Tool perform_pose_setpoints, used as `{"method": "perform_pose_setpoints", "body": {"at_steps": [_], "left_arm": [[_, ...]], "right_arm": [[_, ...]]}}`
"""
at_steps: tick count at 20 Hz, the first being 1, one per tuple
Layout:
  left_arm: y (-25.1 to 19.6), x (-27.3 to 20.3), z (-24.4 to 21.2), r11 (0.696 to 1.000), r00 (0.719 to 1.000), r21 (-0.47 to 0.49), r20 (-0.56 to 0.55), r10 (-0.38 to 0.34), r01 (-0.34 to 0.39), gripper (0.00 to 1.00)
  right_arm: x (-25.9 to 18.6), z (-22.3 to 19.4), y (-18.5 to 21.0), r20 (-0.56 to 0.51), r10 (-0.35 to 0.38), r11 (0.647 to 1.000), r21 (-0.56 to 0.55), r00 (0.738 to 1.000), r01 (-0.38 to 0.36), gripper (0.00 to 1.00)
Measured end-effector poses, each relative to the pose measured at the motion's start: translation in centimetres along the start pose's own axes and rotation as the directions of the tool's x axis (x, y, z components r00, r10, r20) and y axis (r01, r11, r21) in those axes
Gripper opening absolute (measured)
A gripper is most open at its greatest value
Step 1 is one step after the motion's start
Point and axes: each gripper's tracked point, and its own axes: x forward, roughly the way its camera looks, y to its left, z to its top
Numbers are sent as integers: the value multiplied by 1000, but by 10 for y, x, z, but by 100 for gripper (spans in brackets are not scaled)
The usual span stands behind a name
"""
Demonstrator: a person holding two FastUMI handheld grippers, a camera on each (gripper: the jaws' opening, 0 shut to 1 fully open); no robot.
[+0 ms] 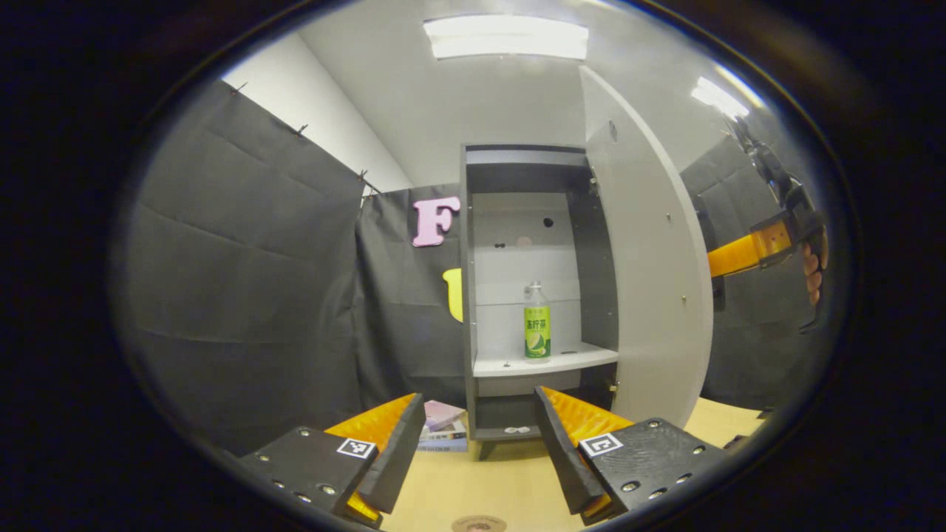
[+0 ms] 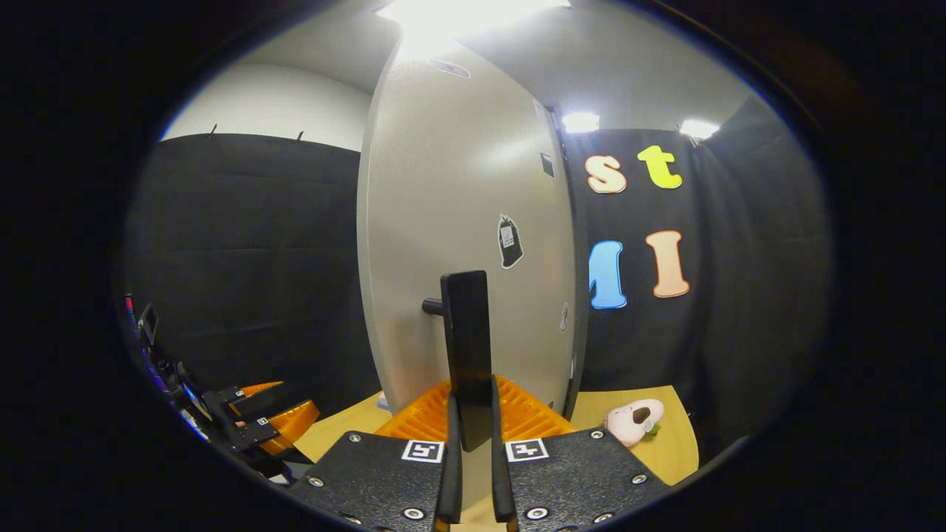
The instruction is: Open the cabinet door with the right hand, grasp the bottle in the cabinet with the left hand and place it on the coaster, then close the cabinet door with the right hand.
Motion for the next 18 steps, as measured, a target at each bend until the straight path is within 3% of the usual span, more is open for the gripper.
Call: {"method": "perform_pose_setpoints", "body": {"at_steps": [7, 8, 13, 14, 16, 18], "left_arm": [[-28, -6, -4, 1000, 1000, -1, -12, -15, 15, 89], [-32, -7, -4, 1000, 1000, 1, -14, -16, 16, 84], [-52, -13, -2, 1000, 1000, 6, -21, -10, 10, 89], [-54, -13, 0, 1000, 1000, 8, -19, -8, 8, 84], [-59, -10, 2, 1000, 1000, 10, -14, -6, 6, 89], [-63, -6, 7, 1000, 1000, 13, -14, -7, 8, 84]], "right_arm": [[-25, 6, -44, 14, -77, 997, 17, 997, 77, 14], [-27, 5, -51, 17, -86, 996, 22, 996, 85, 13], [-35, 4, -82, 30, -123, 992, 20, 992, 123, 11], [-36, 3, -87, 31, -128, 992, 21, 991, 127, 11], [-38, 3, -92, 35, -115, 993, 31, 993, 114, 11], [-43, 3, -88, 44, -81, 995, 58, 996, 79, 10]]}}
